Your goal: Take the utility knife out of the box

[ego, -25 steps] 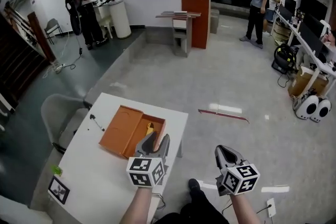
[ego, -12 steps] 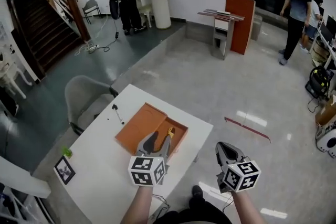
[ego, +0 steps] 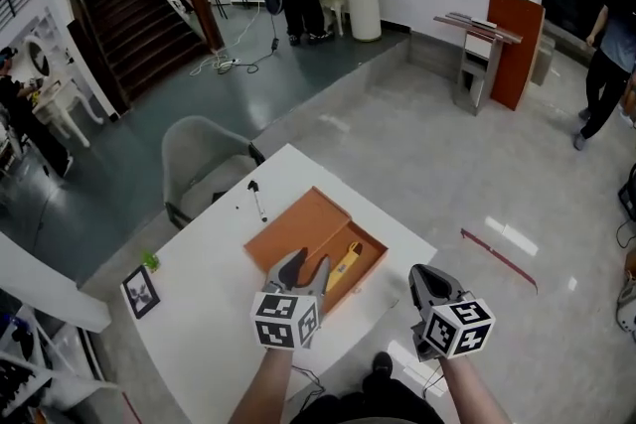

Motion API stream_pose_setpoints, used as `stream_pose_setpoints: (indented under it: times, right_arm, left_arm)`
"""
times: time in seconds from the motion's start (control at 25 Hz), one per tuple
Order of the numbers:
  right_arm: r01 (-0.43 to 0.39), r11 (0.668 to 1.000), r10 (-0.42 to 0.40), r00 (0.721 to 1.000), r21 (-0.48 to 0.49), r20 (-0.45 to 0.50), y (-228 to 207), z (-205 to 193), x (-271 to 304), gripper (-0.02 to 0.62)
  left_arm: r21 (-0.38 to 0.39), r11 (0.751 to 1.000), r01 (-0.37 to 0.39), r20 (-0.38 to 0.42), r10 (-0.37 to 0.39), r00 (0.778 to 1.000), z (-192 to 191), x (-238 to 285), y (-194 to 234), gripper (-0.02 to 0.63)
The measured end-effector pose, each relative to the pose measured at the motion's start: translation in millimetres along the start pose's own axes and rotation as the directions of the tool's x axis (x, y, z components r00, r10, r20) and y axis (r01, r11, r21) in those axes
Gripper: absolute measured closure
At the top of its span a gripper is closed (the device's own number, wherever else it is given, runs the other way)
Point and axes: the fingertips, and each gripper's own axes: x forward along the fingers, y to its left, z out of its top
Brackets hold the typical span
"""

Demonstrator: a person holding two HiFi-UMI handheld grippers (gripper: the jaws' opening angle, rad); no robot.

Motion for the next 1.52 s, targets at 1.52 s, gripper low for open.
stream_pose_setpoints:
  times: [1.52]
  right_arm:
    - [0.023,0.999,-0.020,0.998,0.039,-0.065,-41,-18,24,0.594]
  left_arm:
    - [0.185,0.964,0.189,-0.461,-0.085,0.883,-113,99,-13,0.448]
